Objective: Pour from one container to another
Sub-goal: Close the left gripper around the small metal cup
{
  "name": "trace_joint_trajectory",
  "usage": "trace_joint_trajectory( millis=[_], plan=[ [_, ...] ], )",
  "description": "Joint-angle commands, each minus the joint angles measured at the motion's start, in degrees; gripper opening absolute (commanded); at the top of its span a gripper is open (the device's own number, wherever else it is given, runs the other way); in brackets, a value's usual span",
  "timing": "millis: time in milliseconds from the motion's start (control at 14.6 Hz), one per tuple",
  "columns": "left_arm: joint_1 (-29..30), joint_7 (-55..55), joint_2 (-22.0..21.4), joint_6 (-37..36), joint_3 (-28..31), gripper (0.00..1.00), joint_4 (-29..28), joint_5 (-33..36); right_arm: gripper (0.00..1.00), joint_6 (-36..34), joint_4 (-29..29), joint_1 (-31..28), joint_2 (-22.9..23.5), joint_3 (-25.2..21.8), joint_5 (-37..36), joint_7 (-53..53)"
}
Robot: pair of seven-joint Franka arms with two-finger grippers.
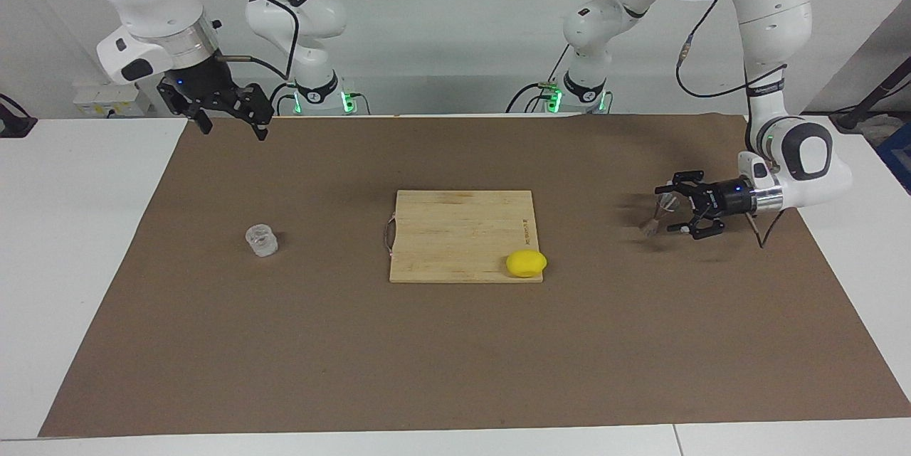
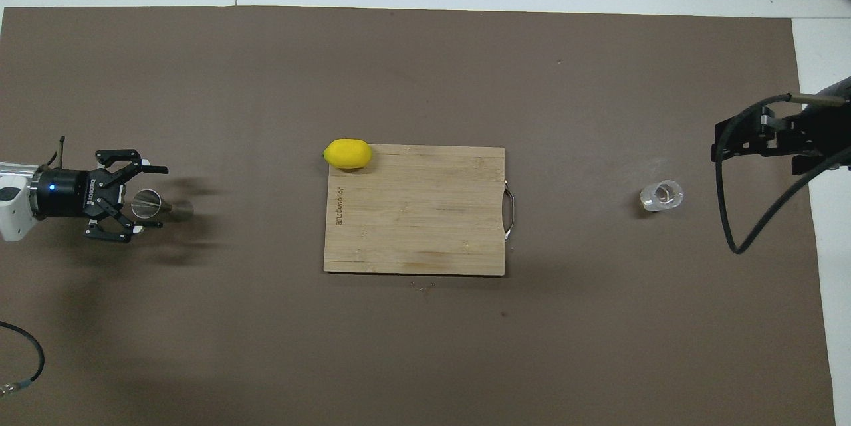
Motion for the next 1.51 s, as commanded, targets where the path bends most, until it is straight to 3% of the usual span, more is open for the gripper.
trace_joint_trajectory(
  millis=[0, 755, 1441],
  plan=[
    [0.39, 1.97, -2.46, 0.70, 0.88, 1.00, -2.92, -1.36, 0.99, -0.01, -1.54, -0.66, -1.48, 0.51, -0.30, -2.70],
    [3.29, 1.89, -2.29, -2.03, 0.97, 1.00, -2.75, -1.36, 0.99, 3.78, -10.86, 0.40, -7.28, 1.04, -1.28, -5.08],
    [4.26, 1.89, -0.18, -3.34, 0.88, 0.99, -3.10, -1.62, 0.99, 4.74, -10.42, 0.66, -7.28, 1.13, -1.28, -4.47]
  ],
)
